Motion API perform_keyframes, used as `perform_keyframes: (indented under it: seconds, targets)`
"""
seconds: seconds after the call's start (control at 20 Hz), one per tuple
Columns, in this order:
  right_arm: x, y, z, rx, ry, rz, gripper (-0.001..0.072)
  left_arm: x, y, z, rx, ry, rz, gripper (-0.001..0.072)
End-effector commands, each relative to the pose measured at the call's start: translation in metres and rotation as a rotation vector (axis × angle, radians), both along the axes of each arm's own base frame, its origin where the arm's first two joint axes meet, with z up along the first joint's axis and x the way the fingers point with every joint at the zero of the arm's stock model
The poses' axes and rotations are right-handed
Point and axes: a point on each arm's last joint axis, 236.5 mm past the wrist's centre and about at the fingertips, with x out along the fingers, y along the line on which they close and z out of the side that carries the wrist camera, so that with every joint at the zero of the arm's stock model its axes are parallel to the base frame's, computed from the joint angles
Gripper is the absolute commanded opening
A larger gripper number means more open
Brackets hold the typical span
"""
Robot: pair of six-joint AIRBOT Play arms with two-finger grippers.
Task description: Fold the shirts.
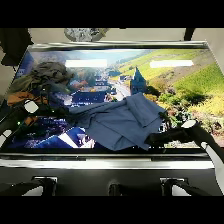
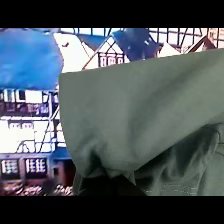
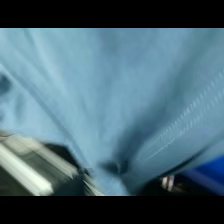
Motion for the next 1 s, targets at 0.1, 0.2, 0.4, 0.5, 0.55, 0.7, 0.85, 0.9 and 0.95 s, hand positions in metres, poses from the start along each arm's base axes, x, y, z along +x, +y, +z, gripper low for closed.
perform_keyframes:
  seconds: [0.1,0.2,0.4,0.5,0.55,0.7,0.85,0.9,0.95]
  targets:
    - [0.000,0.016,0.012,0.012,-0.045,0.139,0.0038,0.000,0.000,0.009,-0.002,-0.005,-0.006,0.0029]
    - [0.024,0.003,0.047,-0.045,-0.167,0.262,0.0038,0.015,0.001,0.043,0.002,-0.097,-0.007,0.0029]
    - [0.119,-0.047,0.208,-0.369,-0.675,0.313,0.0039,0.046,0.012,0.204,0.055,-0.483,-0.008,0.0028]
    - [0.147,-0.073,0.357,-0.589,-1.076,0.214,0.0039,0.034,0.020,0.324,0.079,-0.748,0.009,0.0027]
    - [0.142,-0.084,0.430,-0.684,-1.255,0.139,0.0039,0.019,0.022,0.381,0.076,-0.874,0.018,0.0027]
    - [0.065,-0.110,0.609,-0.881,-1.674,-0.143,0.0039,-0.064,0.028,0.534,0.016,-1.225,0.075,0.0027]
    - [-0.002,-0.110,0.665,-0.924,-1.822,-0.234,0.0039,-0.144,0.033,0.611,-0.052,-1.437,0.115,0.0027]
    - [-0.015,-0.109,0.668,-0.926,-1.837,-0.240,0.0039,-0.162,0.035,0.624,-0.072,-1.479,0.125,0.0027]
    - [-0.024,-0.108,0.670,-0.927,-1.843,-0.241,0.0039,-0.174,0.035,0.630,-0.075,-1.503,0.126,0.0027]
